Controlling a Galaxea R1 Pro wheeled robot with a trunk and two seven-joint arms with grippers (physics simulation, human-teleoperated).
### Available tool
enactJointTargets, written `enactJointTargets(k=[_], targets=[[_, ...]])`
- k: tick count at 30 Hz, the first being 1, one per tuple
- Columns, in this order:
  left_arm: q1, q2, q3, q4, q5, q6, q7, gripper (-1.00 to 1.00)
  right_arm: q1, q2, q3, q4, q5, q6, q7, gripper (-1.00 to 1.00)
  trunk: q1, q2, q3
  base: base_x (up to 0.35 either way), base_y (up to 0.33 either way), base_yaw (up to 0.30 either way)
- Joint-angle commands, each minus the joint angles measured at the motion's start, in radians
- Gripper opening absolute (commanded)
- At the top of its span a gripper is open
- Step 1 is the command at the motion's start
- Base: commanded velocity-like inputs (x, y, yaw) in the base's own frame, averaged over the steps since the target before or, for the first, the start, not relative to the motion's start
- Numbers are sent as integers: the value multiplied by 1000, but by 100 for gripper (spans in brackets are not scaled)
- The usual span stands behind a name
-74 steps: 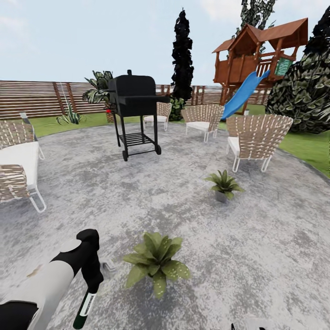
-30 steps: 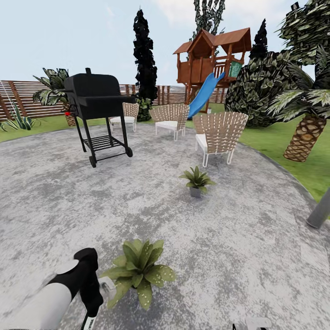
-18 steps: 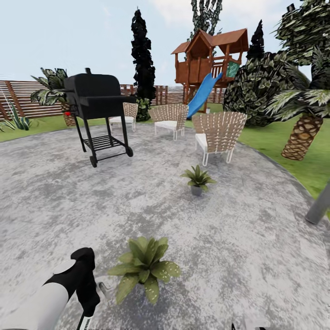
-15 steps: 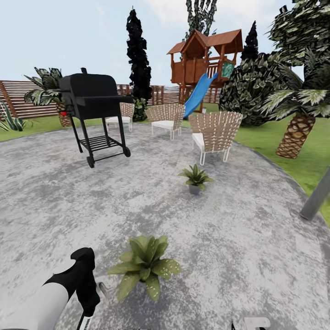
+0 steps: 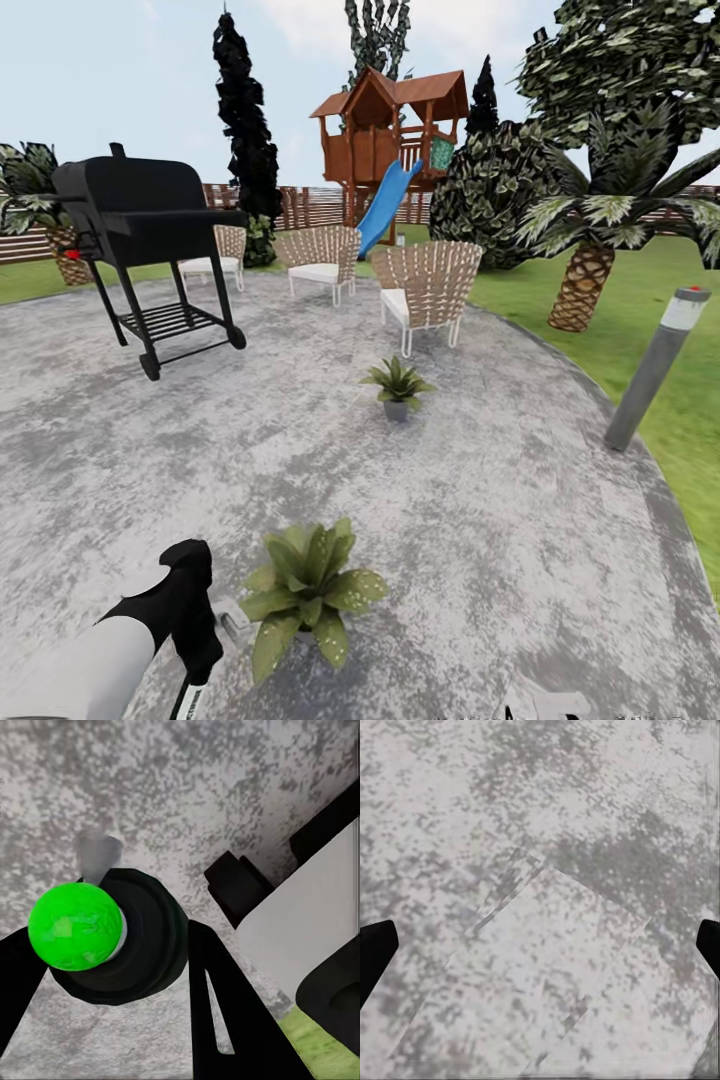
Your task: Pick up the pesticide atomizer in the garden and spray insectifuge to fully cover both potted plants in the garden.
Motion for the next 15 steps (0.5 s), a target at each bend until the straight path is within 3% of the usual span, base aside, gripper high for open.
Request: enactJointTargets(k=[1,3,6,11,12,15], targets=[[0,-3,-3,-2,-4,10,-7,-100,-1,0,8,1,-4,-2,-4,100,0,0,-1,14,13,-167],[6,-13,-2,-2,-4,9,4,-100,-1,1,8,1,-4,-2,-5,100,0,0,-1,5,4,-56],[10,-6,2,-1,-3,6,36,-100,-1,0,8,1,-4,-2,-5,100,0,0,-1,1,1,-14],[13,7,4,3,-2,-110,65,-100,-1,-4,8,1,-3,-3,-4,100,0,0,-1,0,0,-1],[14,7,39,3,-2,-127,77,-100,-1,-5,9,1,-3,-2,-5,100,0,0,-1,0,0,0],[12,0,90,2,-2,-132,81,-100,-1,-5,9,1,-3,-1,-5,100,0,0,-1,-2,0,0]])
